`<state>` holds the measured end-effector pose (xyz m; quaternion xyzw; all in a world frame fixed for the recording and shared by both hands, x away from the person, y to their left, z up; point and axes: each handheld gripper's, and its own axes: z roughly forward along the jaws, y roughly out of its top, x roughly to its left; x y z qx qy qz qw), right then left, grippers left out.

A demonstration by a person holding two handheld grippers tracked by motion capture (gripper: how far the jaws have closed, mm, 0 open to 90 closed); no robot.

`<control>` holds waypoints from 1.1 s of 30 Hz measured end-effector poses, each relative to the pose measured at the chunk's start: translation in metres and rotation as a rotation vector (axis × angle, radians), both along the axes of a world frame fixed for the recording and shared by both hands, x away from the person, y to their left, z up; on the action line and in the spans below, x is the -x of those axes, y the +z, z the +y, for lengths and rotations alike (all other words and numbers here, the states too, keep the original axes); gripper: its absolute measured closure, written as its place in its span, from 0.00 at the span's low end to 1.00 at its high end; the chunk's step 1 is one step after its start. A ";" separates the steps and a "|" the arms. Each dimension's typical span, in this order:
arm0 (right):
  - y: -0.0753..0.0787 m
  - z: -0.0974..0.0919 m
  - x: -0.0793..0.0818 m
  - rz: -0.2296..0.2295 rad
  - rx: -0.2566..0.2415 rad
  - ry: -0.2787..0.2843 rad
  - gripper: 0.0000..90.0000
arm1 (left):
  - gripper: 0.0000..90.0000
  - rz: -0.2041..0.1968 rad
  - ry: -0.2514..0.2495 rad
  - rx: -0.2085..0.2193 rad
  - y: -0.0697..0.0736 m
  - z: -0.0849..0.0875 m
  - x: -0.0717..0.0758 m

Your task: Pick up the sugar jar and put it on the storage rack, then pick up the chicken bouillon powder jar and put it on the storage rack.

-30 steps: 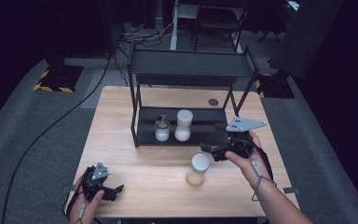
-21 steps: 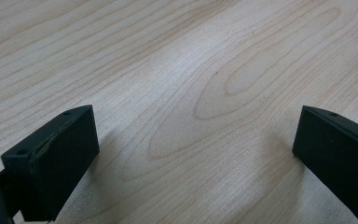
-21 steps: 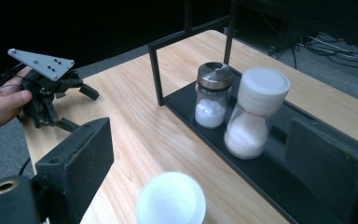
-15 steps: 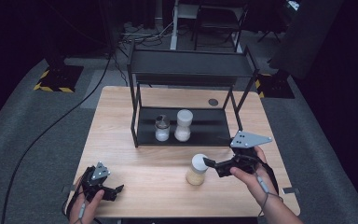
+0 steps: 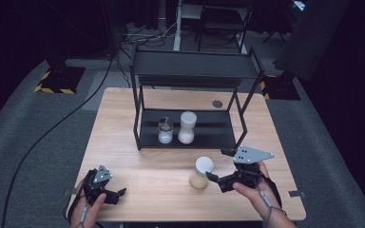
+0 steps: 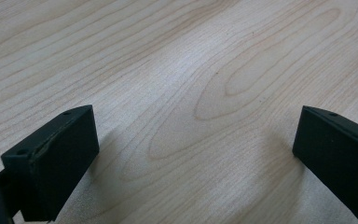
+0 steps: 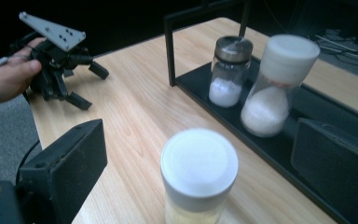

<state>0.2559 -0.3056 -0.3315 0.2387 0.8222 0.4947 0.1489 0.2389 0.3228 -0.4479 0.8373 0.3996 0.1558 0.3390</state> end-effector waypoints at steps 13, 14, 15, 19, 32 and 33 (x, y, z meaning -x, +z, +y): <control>-0.036 0.000 -0.002 0.022 0.007 0.007 0.04 | 0.00 0.000 -0.001 0.000 0.000 0.000 0.000; -0.039 0.000 -0.003 0.021 0.007 0.010 0.04 | 0.00 0.000 0.000 0.000 0.000 0.000 0.000; -0.042 0.000 -0.003 0.019 0.010 0.011 0.04 | 0.00 0.000 -0.001 0.000 0.000 0.000 0.000; -0.052 -0.001 -0.004 0.025 0.008 0.014 0.04 | 0.00 0.000 -0.001 0.000 0.000 0.000 0.000; -0.066 0.004 -0.016 0.046 0.007 0.013 0.09 | 0.00 0.000 0.000 0.000 0.000 0.000 0.000; -0.066 0.006 -0.018 0.046 0.009 0.016 0.10 | 0.00 0.000 0.000 0.000 0.000 0.000 0.000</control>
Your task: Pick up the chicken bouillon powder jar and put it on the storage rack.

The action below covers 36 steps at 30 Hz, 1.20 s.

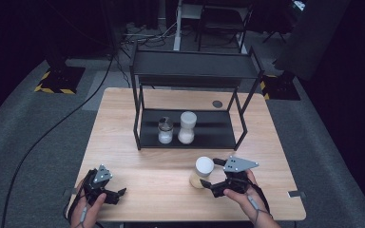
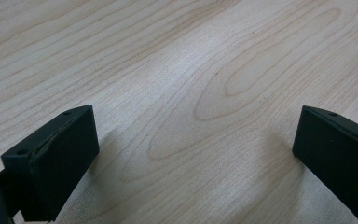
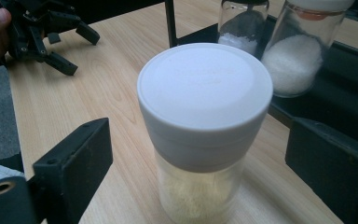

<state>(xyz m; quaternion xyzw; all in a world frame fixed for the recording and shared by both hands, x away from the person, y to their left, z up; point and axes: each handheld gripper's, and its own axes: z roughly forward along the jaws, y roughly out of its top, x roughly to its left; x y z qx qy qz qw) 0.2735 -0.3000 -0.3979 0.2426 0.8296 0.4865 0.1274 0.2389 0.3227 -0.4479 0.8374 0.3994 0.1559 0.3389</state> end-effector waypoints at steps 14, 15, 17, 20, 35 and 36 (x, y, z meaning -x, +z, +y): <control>-0.001 0.015 -0.020 -0.003 0.011 0.042 0.37 | 0.00 -0.001 0.005 0.002 0.000 -0.001 0.001; 0.000 0.015 -0.021 -0.004 0.013 0.043 0.37 | 0.00 0.000 0.005 0.001 0.000 -0.001 0.001; 0.001 0.015 -0.021 -0.007 0.018 0.047 0.37 | 0.00 0.000 0.004 0.001 0.000 -0.001 0.001; 0.002 0.015 -0.021 -0.004 0.020 0.049 0.37 | 0.00 0.000 0.003 0.001 0.000 -0.001 0.001; 0.027 0.004 -0.026 -0.009 0.005 0.050 0.37 | 0.00 0.001 0.000 0.001 0.000 -0.001 0.002; 0.029 0.003 -0.026 -0.013 0.007 0.051 0.37 | 0.00 0.001 0.000 0.001 0.000 -0.001 0.002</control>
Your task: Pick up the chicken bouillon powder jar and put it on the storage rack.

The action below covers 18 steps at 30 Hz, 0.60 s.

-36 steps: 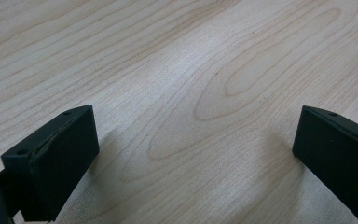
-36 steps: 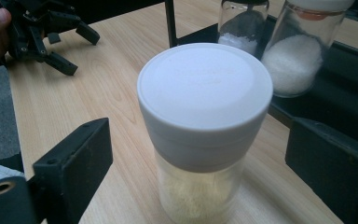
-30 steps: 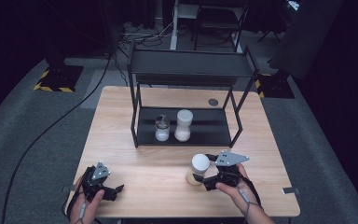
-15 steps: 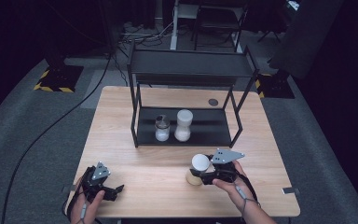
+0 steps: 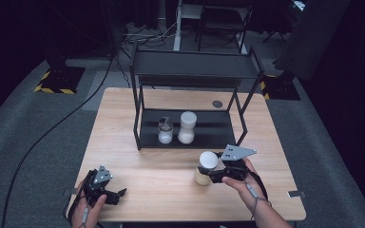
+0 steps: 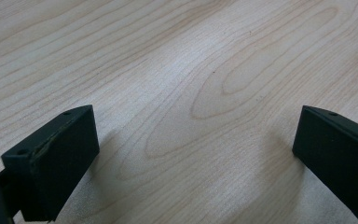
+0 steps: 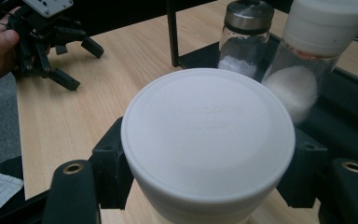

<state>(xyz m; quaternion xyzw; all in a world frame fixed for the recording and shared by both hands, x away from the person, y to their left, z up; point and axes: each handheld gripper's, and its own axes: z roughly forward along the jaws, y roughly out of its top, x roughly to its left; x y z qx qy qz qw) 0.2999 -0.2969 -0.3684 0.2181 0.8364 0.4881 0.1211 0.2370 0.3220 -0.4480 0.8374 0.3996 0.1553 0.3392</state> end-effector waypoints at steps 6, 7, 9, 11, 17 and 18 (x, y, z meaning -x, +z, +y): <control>0.018 -0.006 -0.003 -0.011 0.004 -0.003 0.37 | 0.00 0.000 0.000 -0.001 0.000 0.000 0.000; 0.021 -0.007 -0.004 -0.013 0.003 -0.005 0.37 | 0.00 0.000 -0.002 -0.002 0.000 0.000 0.000; 0.026 -0.008 -0.005 -0.016 0.000 -0.008 0.37 | 0.00 0.000 -0.003 -0.002 0.000 0.000 0.000; 0.031 -0.010 -0.007 -0.019 -0.002 -0.010 0.37 | 0.00 0.000 -0.003 -0.001 0.000 0.000 0.000; 0.045 -0.013 -0.012 -0.024 -0.008 -0.020 0.37 | 0.00 0.000 -0.003 -0.002 0.000 0.000 0.000; 0.047 -0.014 -0.013 -0.024 -0.009 -0.021 0.37 | 0.00 0.000 -0.003 -0.002 0.000 0.000 0.000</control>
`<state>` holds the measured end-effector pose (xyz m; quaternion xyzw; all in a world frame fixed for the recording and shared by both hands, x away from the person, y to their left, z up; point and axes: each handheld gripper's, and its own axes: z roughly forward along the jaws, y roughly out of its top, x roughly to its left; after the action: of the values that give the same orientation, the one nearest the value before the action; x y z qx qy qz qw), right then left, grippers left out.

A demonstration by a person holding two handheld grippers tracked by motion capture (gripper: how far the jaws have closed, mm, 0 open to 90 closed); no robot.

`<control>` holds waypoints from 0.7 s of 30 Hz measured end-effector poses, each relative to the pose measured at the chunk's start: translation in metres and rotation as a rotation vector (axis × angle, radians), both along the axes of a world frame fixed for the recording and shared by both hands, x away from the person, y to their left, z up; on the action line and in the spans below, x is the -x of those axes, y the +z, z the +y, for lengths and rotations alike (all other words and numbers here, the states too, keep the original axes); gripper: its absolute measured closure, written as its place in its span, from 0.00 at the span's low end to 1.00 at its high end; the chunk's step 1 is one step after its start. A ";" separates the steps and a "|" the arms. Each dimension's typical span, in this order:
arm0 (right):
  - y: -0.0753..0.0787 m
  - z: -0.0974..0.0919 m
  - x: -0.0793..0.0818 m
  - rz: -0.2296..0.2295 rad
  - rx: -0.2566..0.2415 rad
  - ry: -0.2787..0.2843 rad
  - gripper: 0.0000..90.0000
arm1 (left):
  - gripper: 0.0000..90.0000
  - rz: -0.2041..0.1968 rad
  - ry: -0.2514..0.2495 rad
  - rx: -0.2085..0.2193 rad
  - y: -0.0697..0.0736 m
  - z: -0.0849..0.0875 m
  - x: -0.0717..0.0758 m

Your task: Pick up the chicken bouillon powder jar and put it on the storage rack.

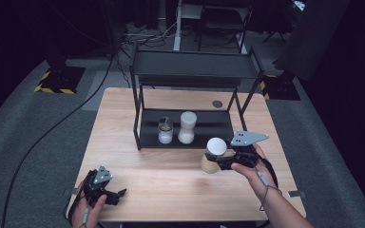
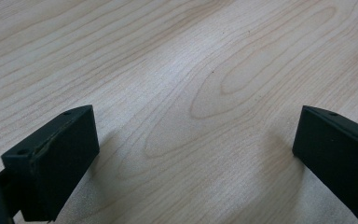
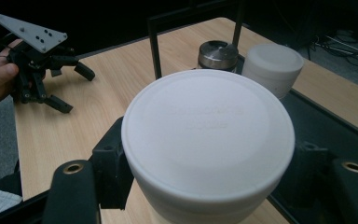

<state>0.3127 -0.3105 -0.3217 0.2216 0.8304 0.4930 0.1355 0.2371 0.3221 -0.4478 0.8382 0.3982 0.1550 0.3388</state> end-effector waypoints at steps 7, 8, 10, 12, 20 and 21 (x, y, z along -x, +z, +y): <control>0.012 -0.001 -0.010 0.002 0.001 -0.021 0.37 | 0.00 -0.001 -0.009 0.002 0.000 0.001 0.000; 0.013 -0.001 -0.012 0.002 0.000 -0.026 0.37 | 0.00 0.000 -0.009 0.002 0.000 0.001 0.000; 0.015 -0.002 -0.017 0.004 -0.005 -0.037 0.37 | 0.00 0.000 -0.009 0.002 0.000 0.001 0.000; 0.016 -0.002 -0.023 0.008 -0.009 -0.048 0.37 | 0.00 -0.001 -0.008 0.002 0.000 0.000 0.000; 0.022 0.004 -0.038 -0.012 0.015 -0.103 0.37 | 0.00 0.001 -0.009 0.001 0.000 0.001 -0.001; 0.022 0.004 -0.040 -0.010 0.014 -0.109 0.37 | 0.00 0.000 -0.009 0.001 0.000 0.001 -0.001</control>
<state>0.3529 -0.3063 -0.2999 0.2630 0.8197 0.4802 0.1681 0.2377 0.3226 -0.4479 0.8398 0.3947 0.1531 0.3398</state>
